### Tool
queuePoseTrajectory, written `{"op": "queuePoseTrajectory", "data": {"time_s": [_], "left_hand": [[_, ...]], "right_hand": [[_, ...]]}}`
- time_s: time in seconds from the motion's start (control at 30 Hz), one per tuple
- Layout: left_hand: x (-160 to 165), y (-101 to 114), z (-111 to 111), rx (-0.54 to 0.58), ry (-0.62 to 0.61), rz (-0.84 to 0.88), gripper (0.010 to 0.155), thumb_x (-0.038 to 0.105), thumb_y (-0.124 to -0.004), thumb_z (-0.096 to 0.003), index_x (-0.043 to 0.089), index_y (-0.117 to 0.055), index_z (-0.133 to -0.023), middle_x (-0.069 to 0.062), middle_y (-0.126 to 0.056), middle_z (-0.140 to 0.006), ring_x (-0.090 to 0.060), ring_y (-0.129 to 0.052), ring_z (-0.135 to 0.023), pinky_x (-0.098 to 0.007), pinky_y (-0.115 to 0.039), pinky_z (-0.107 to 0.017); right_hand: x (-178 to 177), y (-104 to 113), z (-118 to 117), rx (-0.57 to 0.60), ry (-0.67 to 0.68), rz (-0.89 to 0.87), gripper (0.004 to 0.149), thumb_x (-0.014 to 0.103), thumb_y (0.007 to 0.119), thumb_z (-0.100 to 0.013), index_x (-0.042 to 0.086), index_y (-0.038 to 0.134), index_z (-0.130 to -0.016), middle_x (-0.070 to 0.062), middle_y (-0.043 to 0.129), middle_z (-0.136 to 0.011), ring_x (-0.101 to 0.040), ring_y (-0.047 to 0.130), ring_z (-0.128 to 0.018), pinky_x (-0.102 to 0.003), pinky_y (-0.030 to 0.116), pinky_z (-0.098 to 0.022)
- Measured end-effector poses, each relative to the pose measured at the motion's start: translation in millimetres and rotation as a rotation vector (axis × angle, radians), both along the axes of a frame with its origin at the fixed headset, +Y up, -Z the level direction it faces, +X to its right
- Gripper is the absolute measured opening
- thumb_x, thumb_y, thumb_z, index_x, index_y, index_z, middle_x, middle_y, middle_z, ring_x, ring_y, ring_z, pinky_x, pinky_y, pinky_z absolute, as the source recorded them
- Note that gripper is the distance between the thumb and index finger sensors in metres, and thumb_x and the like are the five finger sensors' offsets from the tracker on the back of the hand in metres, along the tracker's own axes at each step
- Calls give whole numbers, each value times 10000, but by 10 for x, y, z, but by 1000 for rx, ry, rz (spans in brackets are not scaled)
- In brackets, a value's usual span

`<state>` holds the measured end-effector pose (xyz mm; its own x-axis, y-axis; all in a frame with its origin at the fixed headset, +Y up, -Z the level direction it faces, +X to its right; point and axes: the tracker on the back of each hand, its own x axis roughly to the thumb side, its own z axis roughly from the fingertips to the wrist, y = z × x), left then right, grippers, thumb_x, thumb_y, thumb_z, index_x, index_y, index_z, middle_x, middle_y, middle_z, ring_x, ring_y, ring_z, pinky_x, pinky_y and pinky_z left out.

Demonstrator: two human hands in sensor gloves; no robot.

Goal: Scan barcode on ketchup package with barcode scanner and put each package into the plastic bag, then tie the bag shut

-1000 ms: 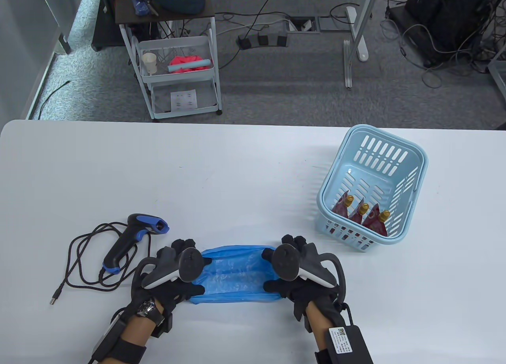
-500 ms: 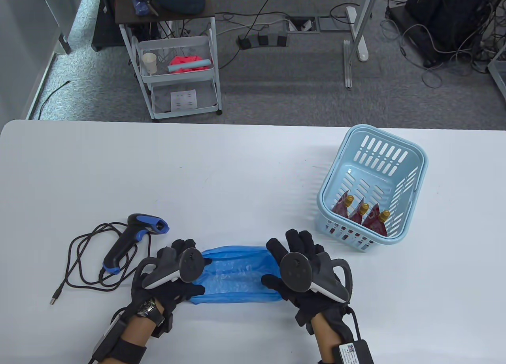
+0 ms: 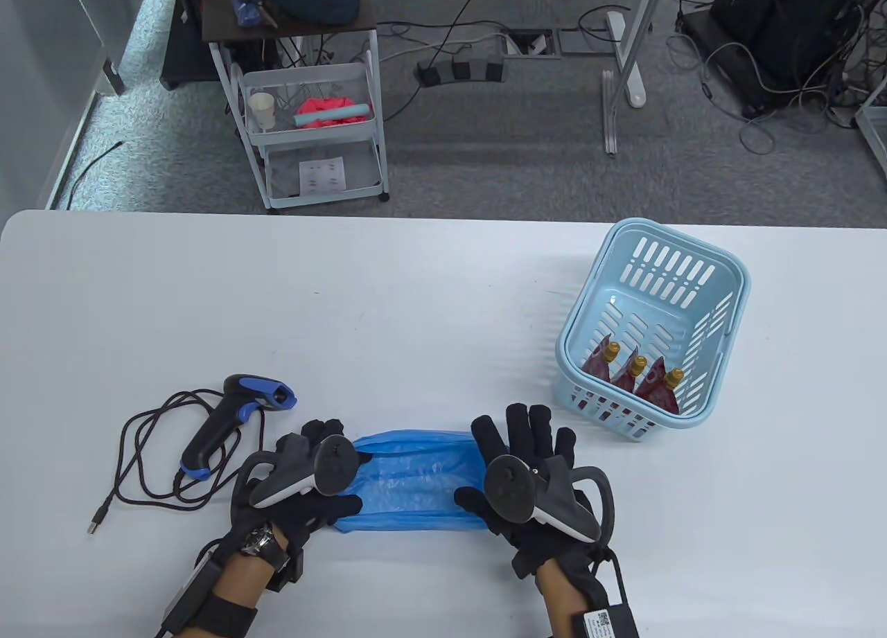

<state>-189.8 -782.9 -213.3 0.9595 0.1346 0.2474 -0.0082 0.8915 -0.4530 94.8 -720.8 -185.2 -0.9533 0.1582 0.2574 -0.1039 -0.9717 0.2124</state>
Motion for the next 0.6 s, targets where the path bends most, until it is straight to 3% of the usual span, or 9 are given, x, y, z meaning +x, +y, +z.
{"op": "queuePoseTrajectory", "data": {"time_s": [0.37, 0.6], "left_hand": [[-115, 78, -38, -38, 45, 279, 703, 585, -778, -432, 394, -617, -1089, -86, -351, -1214, -448, -395, -1138, -671, -418, -792], [-176, 163, -43, -38, 54, 363, 660, 591, -777, -431, 388, -690, -1053, -91, -344, -1214, -451, -381, -1139, -675, -413, -790]], "right_hand": [[34, -24, -4, -13, -12, -14, 902, 664, 656, -492, 226, 256, -1172, -253, 136, -1195, -520, 109, -1071, -740, 199, -725], [56, -25, -5, -12, -18, -29, 894, 658, 656, -495, 227, 260, -1171, -252, 136, -1194, -521, 113, -1071, -740, 204, -725]]}}
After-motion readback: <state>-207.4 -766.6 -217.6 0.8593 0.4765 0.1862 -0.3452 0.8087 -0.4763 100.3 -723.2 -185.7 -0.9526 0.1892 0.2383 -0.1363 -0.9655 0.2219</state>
